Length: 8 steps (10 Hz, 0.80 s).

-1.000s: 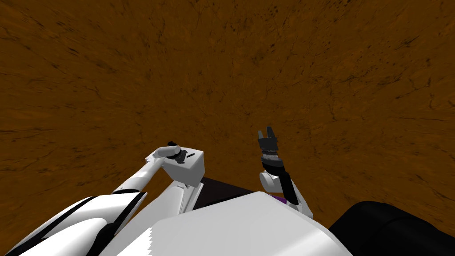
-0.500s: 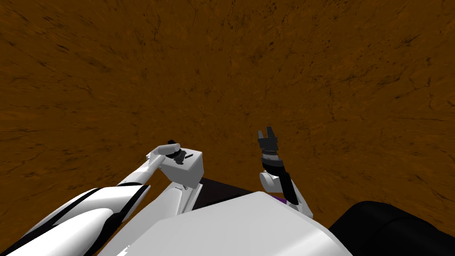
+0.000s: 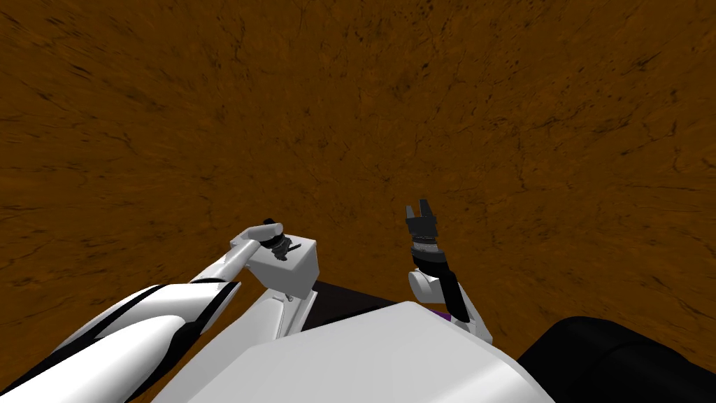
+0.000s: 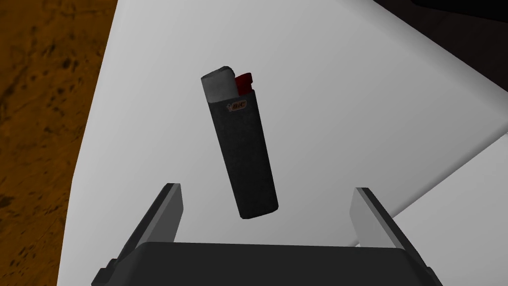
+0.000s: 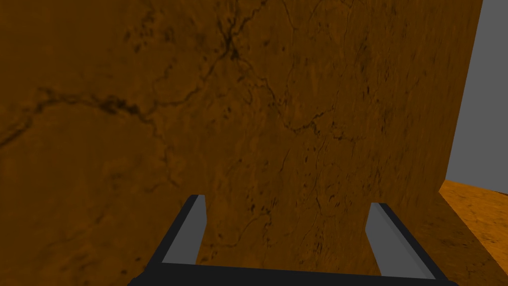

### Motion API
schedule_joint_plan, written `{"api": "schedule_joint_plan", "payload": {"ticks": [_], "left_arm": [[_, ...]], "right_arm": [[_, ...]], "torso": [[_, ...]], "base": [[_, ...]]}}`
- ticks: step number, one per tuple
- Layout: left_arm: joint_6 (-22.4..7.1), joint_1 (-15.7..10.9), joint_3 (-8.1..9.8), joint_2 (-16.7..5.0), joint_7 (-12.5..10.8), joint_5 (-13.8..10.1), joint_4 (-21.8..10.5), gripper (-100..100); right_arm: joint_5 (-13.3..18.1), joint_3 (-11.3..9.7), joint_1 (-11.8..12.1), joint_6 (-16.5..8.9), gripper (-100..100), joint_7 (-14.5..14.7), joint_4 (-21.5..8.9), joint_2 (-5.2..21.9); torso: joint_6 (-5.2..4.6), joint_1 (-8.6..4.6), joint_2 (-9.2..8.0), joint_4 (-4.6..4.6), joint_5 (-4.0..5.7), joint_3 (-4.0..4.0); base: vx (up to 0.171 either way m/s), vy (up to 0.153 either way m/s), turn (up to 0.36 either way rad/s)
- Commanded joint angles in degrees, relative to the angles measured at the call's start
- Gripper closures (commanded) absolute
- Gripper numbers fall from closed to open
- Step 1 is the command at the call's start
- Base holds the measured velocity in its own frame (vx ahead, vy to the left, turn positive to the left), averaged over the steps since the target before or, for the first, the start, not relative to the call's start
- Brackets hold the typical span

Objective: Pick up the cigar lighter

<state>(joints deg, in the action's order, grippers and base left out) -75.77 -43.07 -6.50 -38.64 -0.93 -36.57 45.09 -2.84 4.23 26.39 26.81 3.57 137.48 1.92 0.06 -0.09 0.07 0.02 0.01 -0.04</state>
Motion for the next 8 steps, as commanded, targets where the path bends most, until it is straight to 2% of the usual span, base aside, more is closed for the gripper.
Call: {"api": "schedule_joint_plan", "payload": {"ticks": [1, 2, 3, 4, 5, 6, 7, 8], "left_arm": [[-1.3, -1.2, -0.11, -0.4, 0.2, -0.4, -1.7, -100], [-0.7, -0.8, -0.07, -0.2, 0.1, -0.2, -1.2, -100], [-0.8, -0.9, -0.08, -0.2, 0.2, -0.3, -1.3, 0], [1.1, 0.1, 0.13, 0.8, 0.3, 0.4, -2.2, -100], [2.0, 0.5, 0.23, 1.4, 0.4, 0.8, -2.7, -100], [1.0, 0.2, 0.11, 1.0, 0.1, 0.6, -2.0, -100], [1.2, 0.3, 0.13, 1.1, 0.0, 0.6, -1.9, 100], [1.1, 0.3, 0.13, 1.1, 0.0, 0.6, -1.9, 100]], "right_arm": [[0.0, 0.0, 0.0, 0.0, 0, 0.0, 0.0, 0.0], [0.0, 0.0, 0.0, 0.0, 0, 0.0, 0.0, 0.0], [0.0, 0.0, 0.0, 0.0, 0, 0.0, 0.0, 0.0], [0.0, 0.0, 0.0, 0.0, 0, 0.0, 0.0, 0.0], [0.0, 0.0, 0.0, 0.0, 0, 0.0, 0.0, 0.0], [0.0, 0.0, 0.0, 0.0, 0, 0.0, 0.0, 0.0], [0.0, 0.0, 0.0, 0.0, 0, 0.0, 0.0, 0.0], [0.0, 0.0, 0.0, 0.0, 0, 0.0, 0.0, 0.0]], "torso": [[0.0, 0.0, 0.0, 0.0, 0.0, 0.0], [0.0, 0.01, -0.01, 0.0, 0.0, 0.01], [0.01, 0.05, -0.04, -0.01, -0.01, 0.02], [0.01, 0.08, -0.06, -0.01, -0.02, 0.03], [0.0, 0.13, -0.01, 0.0, -0.04, 0.0], [0.01, 0.19, 0.06, 0.02, -0.05, -0.03], [0.01, 0.15, 0.02, 0.01, -0.04, -0.01], [0.01, 0.11, -0.03, 0.0, -0.03, 0.02]], "base": [[0.014, -0.017, -0.013], [0.006, -0.007, -0.001], [0.0, 0.0, 0.0], [0.019, 0.014, -0.022], [0.04, 0.029, -0.022], [0.019, 0.014, -0.003], [0.0, 0.0, 0.0], [0.0, 0.0, 0.0]]}}
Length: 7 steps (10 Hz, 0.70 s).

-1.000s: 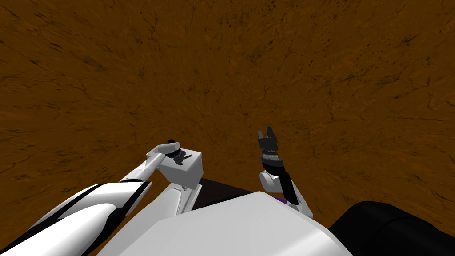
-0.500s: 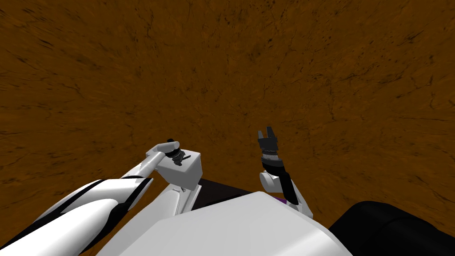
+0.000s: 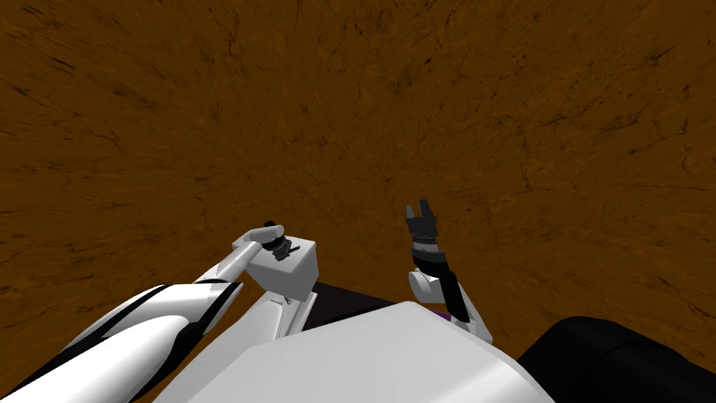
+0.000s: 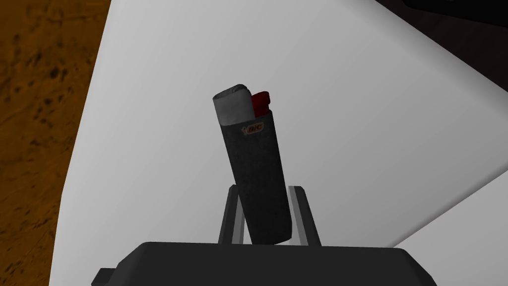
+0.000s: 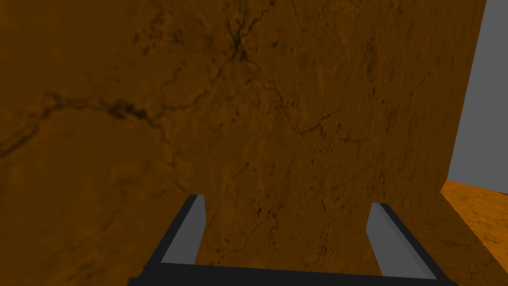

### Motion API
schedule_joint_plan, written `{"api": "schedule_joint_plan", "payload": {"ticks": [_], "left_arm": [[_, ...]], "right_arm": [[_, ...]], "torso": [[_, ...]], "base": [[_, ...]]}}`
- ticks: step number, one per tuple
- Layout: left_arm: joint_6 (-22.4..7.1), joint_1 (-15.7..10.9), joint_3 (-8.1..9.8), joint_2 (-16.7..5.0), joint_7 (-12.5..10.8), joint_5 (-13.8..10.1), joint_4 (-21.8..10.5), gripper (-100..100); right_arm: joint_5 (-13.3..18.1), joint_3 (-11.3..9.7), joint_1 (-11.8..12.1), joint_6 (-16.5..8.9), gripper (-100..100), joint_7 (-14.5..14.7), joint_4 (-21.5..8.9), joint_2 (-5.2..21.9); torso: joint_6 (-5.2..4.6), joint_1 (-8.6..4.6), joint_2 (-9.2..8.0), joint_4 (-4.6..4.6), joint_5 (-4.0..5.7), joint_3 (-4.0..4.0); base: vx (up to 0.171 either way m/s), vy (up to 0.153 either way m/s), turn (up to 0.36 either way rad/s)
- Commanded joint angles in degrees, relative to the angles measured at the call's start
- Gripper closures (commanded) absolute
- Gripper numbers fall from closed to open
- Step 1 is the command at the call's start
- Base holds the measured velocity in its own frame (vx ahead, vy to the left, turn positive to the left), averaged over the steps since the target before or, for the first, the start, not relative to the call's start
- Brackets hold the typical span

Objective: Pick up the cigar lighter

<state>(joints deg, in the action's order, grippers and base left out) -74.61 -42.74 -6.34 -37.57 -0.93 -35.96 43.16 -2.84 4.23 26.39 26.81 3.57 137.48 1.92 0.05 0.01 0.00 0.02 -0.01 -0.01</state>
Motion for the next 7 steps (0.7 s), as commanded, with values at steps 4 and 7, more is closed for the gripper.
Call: {"api": "schedule_joint_plan", "payload": {"ticks": [4, 7], "left_arm": [[0.0, 0.0, 0.0, 0.0, 0.0, 0.0, 0.0, 0], [-1.5, -0.1, -0.02, -0.9, -0.2, -0.5, 1.5, 0]], "right_arm": [[0.0, 0.0, 0.0, 0.0, 0, 0.0, 0.0, 0.0], [0.0, 0.0, 0.0, 0.0, 0, 0.0, 0.0, 0.0]], "torso": [[-0.01, -0.02, -0.01, -0.01, 0.01, 0.01], [-0.01, -0.07, -0.12, -0.03, 0.02, 0.07]], "base": [[0.0, 0.0, 0.0], [-0.017, -0.01, 0.011]]}}
